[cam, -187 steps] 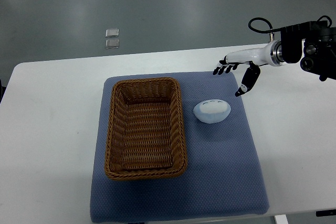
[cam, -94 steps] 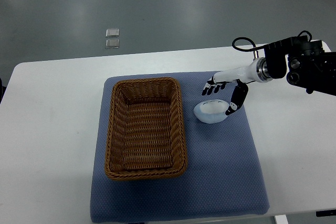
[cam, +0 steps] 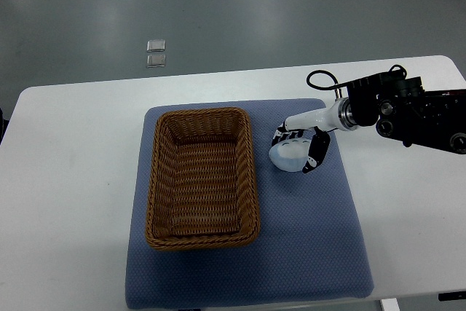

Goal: Place blue toy in brown basket
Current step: 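Close the right hand fingers around the egg-shaped toy, then lift the toy and carry it over the wicker basket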

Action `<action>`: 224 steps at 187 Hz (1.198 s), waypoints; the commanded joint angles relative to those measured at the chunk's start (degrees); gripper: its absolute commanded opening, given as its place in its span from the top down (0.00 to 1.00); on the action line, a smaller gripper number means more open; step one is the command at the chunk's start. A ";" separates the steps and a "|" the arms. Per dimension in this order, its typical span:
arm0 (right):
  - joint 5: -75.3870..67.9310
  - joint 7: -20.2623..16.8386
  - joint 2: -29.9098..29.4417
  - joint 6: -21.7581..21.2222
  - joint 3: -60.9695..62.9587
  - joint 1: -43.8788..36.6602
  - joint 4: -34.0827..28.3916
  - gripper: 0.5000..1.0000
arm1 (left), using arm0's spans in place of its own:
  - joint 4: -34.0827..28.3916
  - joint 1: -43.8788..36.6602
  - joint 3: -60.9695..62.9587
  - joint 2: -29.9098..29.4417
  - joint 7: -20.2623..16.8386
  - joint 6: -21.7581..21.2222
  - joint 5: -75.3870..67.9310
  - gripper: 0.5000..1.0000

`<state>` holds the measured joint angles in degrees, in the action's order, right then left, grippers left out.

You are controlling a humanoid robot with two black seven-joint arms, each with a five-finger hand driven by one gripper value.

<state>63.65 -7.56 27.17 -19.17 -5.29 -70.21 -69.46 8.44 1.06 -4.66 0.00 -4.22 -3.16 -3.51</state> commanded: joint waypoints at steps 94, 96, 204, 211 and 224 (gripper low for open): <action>0.95 -3.26 -0.89 0.36 0.01 0.52 0.91 0.72 | 0.00 0.00 0.00 0.00 0.00 0.00 0.00 0.00; 1.03 -3.26 -0.89 0.36 0.01 0.52 0.91 0.73 | 0.00 0.00 0.00 0.00 0.00 0.00 0.00 0.00; -0.90 -2.73 3.51 -0.16 0.63 -8.97 0.91 0.84 | 0.00 0.00 0.00 0.00 0.00 0.00 0.00 0.00; -1.25 -2.64 3.33 0.10 0.63 -10.12 0.91 0.84 | 0.00 0.00 0.00 0.00 0.00 0.00 0.00 0.00; -1.69 -2.64 2.63 0.45 0.80 -11.88 0.91 0.84 | 0.00 0.00 0.00 0.00 0.00 0.00 0.00 0.00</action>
<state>62.64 -10.27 30.51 -19.22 -4.69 -79.48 -68.56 8.44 1.05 -4.66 0.00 -4.22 -3.16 -3.52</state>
